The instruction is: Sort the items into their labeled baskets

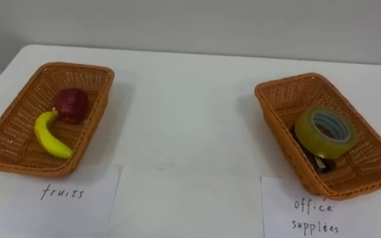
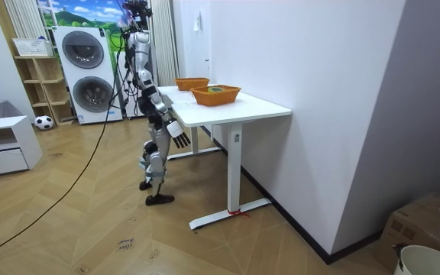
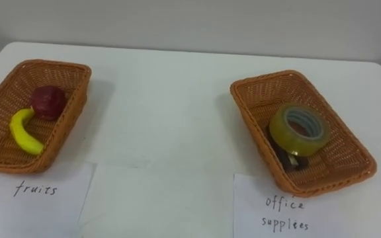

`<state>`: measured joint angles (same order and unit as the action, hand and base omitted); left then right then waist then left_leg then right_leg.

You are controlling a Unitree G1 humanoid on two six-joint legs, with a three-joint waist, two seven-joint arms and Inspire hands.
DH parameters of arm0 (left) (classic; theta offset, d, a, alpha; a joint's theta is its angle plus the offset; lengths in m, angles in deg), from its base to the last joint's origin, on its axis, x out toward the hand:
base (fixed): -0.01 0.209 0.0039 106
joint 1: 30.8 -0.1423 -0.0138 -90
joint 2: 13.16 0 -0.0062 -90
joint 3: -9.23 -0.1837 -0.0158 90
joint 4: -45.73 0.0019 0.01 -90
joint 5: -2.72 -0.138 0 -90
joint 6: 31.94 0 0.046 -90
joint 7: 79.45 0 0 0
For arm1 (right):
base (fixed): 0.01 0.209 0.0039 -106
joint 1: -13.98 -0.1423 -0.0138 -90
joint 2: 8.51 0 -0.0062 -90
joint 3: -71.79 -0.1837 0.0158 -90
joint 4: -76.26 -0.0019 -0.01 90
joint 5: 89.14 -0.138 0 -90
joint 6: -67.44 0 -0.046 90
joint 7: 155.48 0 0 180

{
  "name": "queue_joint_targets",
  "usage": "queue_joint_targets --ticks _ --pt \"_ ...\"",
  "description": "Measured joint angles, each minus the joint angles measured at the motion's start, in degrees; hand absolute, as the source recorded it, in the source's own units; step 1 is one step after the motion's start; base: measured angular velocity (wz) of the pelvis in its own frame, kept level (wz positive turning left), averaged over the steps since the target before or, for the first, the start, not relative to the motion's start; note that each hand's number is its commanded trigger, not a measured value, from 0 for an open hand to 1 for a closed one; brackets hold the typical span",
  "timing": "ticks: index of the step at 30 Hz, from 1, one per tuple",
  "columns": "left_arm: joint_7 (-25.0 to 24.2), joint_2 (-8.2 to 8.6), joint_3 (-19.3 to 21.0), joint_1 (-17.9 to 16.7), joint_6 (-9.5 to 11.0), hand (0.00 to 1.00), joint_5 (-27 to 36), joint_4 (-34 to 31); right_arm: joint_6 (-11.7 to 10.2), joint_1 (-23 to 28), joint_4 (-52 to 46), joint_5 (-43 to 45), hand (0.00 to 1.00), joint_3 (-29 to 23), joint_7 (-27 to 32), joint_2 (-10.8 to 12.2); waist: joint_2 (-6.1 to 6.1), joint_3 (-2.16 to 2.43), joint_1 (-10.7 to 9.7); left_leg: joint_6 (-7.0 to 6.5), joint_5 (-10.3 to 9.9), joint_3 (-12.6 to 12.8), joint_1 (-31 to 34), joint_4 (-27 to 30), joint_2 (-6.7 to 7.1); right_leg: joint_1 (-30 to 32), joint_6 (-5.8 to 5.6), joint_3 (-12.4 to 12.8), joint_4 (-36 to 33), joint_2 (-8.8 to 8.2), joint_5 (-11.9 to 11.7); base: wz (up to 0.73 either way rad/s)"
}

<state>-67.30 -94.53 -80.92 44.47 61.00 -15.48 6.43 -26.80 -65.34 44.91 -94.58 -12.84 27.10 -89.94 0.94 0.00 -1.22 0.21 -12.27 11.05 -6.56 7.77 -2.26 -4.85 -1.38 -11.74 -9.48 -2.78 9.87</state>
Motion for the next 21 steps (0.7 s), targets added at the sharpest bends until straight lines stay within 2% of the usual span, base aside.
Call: queue_joint_targets --ticks 2,6,21 --pt "0.07 0.03 -0.01 -0.02 0.00 0.00 -0.04 0.03 0.00 -0.39 1.30 -0.07 0.00 -0.15 -0.36 0.02 0.16 0.19 -0.04 0.00 0.00 0.14 -0.05 0.00 -0.02 -0.01 -0.01 0.40 0.01 0.06 0.00 -0.04" --pt "0.11 0.03 -0.09 -0.10 0.00 0.00 -0.04 0.04 0.02 -0.52 1.76 -0.31 0.00 -0.93 -0.92 0.08 0.20 0.22 -0.06 -0.01 0.00 0.30 -0.09 0.00 -0.04 0.03 -0.01 0.64 0.00 0.11 0.00 -0.01" --pt "0.19 0.03 -0.11 0.46 -0.09 0.00 -1.17 0.84 0.16 -1.53 3.81 -1.63 0.00 -2.27 -2.60 0.13 -0.08 -0.05 -0.58 -0.01 -0.01 0.94 -0.17 0.00 -0.08 0.13 -0.01 0.82 0.01 0.14 0.01 0.00"
